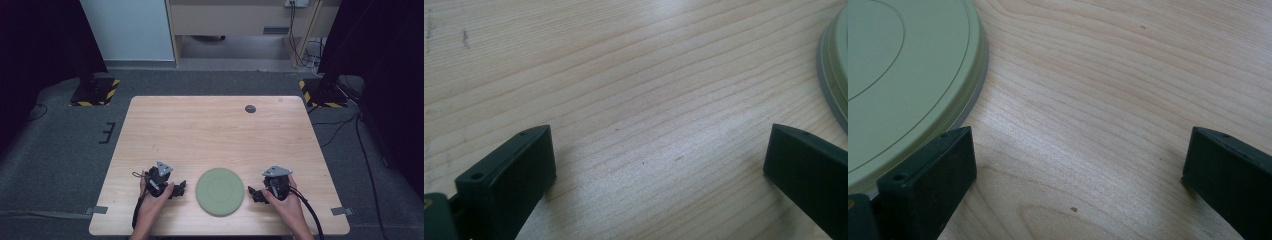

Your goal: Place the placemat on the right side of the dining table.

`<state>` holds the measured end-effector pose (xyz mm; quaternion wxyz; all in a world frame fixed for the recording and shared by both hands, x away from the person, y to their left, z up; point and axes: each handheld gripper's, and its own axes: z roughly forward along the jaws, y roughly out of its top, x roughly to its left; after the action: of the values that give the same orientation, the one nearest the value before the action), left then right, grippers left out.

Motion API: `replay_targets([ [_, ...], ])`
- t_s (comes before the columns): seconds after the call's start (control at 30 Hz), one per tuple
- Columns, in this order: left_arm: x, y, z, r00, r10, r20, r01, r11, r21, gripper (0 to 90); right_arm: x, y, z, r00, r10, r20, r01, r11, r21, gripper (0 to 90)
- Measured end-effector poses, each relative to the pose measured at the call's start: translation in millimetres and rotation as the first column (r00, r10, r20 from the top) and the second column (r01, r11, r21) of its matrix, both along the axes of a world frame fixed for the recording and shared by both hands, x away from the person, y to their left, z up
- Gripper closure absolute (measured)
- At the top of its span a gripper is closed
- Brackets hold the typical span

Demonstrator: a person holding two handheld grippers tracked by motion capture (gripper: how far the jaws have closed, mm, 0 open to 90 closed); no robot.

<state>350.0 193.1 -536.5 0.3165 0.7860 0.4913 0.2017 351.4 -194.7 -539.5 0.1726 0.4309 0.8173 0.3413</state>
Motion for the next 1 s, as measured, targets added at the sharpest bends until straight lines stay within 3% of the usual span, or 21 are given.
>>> replay_targets([
  [0.17,-1.2,-0.9,0.3,0.9999,-0.013,0.005,0.013,0.9999,-0.001,1.2,-1.8,0.6,0.7,0.9997,0.020,0.012,-0.020,1.000,0.011,5.5],
  [0.5,-12.6,-8.8,6.0,0.9972,-0.068,0.033,0.068,0.9976,-0.012,2.4,-13.6,9.1,7.5,0.9978,0.055,0.039,-0.055,0.998,0.015,5.1],
  [0.87,-25.1,-22.6,13.1,0.9882,-0.142,0.058,0.144,0.9892,-0.029,2.7,-20.9,11.3,11.8,0.9950,0.082,0.057,-0.083,0.996,0.017,5.8],
  [1.0,-31.4,-27.4,14.2,0.9813,-0.184,0.055,0.186,0.9823,-0.023,2.7,-23.5,17.4,11.6,0.9929,0.103,0.059,-0.104,0.995,0.005,5.8],
])
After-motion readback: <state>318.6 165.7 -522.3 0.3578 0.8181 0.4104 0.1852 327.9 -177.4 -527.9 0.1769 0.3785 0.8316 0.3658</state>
